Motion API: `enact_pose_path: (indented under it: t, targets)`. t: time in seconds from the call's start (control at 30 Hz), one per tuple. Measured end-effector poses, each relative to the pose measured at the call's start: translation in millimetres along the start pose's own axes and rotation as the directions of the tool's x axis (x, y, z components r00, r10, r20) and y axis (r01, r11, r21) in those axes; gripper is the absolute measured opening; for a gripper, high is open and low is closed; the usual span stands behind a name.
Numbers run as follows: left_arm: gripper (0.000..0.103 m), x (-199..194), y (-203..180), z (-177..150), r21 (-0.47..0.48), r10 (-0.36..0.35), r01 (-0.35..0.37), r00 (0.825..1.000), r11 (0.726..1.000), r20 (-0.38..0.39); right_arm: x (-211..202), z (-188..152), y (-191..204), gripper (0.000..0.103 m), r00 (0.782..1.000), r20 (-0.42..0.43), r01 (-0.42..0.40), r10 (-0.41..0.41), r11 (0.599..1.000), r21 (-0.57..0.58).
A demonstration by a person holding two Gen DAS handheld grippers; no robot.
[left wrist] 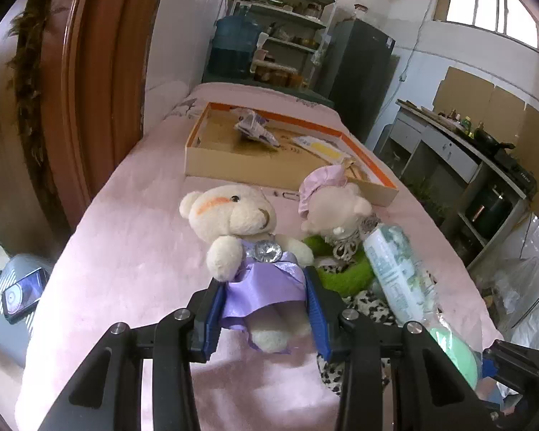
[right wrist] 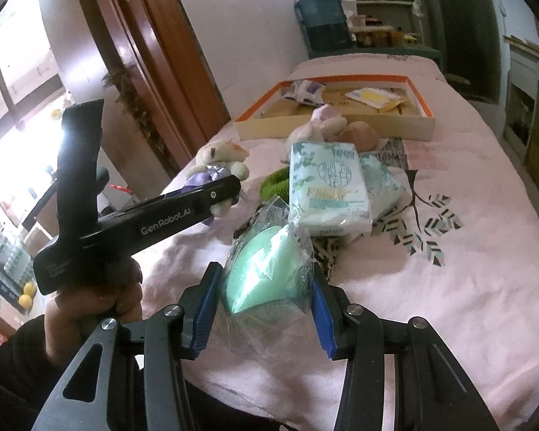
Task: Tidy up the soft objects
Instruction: 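Carry the teddy bear and mint-green bag over the box lid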
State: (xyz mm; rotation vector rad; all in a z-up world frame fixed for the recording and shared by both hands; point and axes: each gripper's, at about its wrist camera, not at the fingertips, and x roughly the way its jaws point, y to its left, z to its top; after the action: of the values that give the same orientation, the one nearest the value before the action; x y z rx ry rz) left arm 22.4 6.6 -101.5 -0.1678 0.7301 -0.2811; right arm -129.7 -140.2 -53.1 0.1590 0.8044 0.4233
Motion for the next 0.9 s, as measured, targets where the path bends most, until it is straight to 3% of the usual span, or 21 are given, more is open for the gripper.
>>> enact_pose_path:
  t: [0.9]
  targets:
    - [0.041,-15,-22,40,0.062,-0.029,0.024,0.997,0.998,0.076,-13,65,-25,0.048,0.990,0.133,0.054,-0.049,0.998,-0.033]
